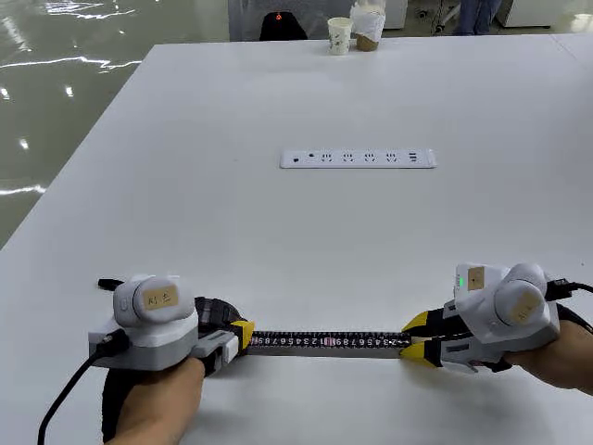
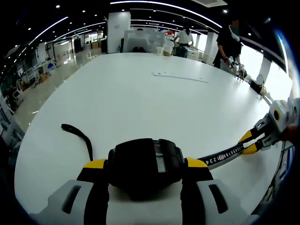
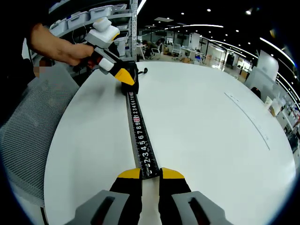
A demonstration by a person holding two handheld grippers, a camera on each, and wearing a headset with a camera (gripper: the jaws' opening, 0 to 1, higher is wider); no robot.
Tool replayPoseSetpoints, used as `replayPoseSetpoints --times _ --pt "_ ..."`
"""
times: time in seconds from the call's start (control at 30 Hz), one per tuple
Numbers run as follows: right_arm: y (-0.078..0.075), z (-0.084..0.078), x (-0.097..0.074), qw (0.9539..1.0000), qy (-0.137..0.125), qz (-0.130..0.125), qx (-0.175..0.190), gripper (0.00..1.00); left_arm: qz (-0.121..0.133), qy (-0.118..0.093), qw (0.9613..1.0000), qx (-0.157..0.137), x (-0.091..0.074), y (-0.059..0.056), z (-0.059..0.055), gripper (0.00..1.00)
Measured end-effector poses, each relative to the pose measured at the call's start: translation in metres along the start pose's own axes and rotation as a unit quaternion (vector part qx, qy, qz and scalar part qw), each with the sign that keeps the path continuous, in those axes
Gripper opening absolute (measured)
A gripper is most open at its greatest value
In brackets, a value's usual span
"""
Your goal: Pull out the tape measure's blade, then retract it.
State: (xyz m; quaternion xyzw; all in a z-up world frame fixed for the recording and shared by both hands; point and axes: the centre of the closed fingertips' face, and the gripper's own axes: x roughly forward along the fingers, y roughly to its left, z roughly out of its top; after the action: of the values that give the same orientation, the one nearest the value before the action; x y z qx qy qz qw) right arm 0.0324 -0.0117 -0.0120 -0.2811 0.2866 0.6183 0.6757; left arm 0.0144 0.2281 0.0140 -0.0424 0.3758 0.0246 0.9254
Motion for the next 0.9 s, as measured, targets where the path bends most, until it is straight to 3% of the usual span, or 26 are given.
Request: replayPoseSetpoints --times 0.9 --pt "0.005 0.017 0.016 0.9999 -0.004 0.008 -0.005 0.09 -0.003 -0.001 1.0000 0.000 0.000 0.000 0.000 0.57"
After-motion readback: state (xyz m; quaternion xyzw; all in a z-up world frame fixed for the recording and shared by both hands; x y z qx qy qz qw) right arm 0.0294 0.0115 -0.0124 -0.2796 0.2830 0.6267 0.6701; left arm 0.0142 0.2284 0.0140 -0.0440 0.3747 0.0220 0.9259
